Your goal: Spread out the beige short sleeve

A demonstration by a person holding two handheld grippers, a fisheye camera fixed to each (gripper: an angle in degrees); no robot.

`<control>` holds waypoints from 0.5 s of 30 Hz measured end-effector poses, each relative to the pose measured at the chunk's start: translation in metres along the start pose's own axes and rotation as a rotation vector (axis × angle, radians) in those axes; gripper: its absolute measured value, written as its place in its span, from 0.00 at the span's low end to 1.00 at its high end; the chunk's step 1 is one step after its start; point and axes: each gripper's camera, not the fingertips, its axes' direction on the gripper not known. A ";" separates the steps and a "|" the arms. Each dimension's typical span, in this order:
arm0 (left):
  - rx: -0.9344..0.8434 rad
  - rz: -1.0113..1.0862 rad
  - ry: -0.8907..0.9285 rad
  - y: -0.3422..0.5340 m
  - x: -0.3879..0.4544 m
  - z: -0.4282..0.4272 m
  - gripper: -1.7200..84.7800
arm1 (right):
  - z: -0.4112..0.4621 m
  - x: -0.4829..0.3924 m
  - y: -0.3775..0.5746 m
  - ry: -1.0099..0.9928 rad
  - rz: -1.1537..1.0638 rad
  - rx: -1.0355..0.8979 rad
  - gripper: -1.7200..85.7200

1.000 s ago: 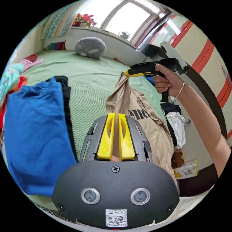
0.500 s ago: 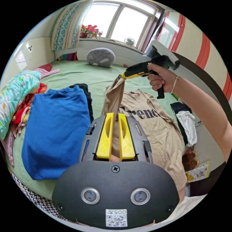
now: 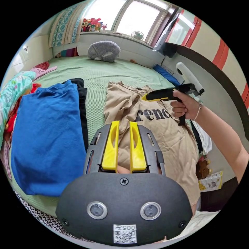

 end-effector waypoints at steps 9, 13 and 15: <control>-0.057 -0.093 -0.070 0.009 -0.004 0.033 0.11 | 0.064 -0.036 -0.027 0.091 0.014 -0.153 0.07; -0.002 -0.039 -0.061 0.013 0.007 0.011 0.08 | 0.040 -0.032 -0.020 -0.007 0.009 -0.051 0.02; 0.028 -0.001 -0.040 0.020 0.016 0.000 0.08 | 0.029 -0.033 -0.013 0.018 -0.025 -0.030 0.02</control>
